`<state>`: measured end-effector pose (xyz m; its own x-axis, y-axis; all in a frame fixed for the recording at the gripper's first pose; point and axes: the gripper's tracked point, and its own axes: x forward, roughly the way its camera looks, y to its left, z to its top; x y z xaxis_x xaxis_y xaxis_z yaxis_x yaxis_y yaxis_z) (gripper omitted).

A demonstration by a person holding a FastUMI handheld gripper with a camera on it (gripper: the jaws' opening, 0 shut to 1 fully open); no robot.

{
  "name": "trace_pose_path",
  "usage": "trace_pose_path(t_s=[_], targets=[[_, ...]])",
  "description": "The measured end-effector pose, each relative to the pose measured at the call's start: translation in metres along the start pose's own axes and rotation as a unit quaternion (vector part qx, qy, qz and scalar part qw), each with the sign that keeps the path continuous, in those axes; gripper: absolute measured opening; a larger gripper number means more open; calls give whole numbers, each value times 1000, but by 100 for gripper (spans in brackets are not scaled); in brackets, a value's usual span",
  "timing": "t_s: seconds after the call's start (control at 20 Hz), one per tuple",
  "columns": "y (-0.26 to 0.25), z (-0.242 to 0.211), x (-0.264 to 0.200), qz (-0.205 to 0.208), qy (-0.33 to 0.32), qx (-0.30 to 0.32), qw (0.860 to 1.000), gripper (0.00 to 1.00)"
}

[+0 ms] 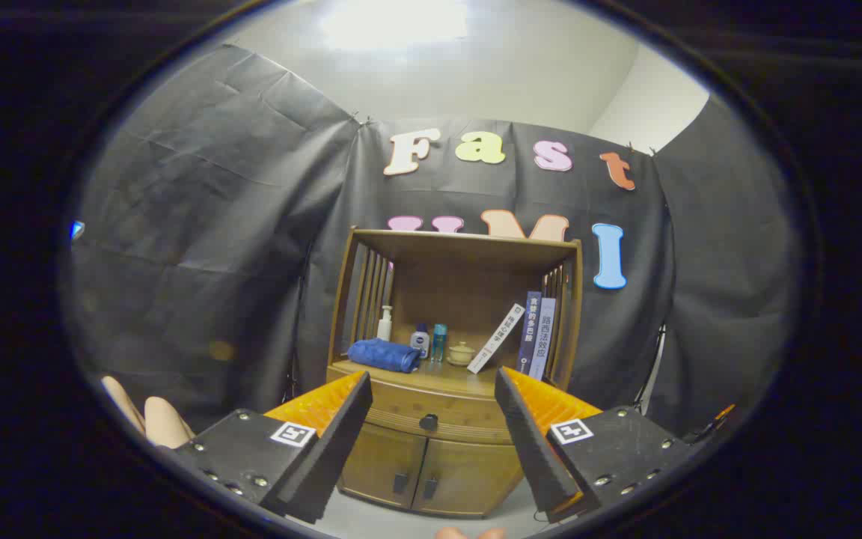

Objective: Pull open the drawer, take out the items inside it, and place them on the countertop above the cabinet.

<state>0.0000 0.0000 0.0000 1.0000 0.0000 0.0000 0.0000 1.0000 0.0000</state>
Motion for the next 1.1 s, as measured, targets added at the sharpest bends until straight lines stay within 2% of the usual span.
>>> trace_pose_path(t_s=[0.85,1.1], targets=[[-8,-29,6,-18,30,9,999,98],[-9,-50,14,-22,47,12,999,98]])
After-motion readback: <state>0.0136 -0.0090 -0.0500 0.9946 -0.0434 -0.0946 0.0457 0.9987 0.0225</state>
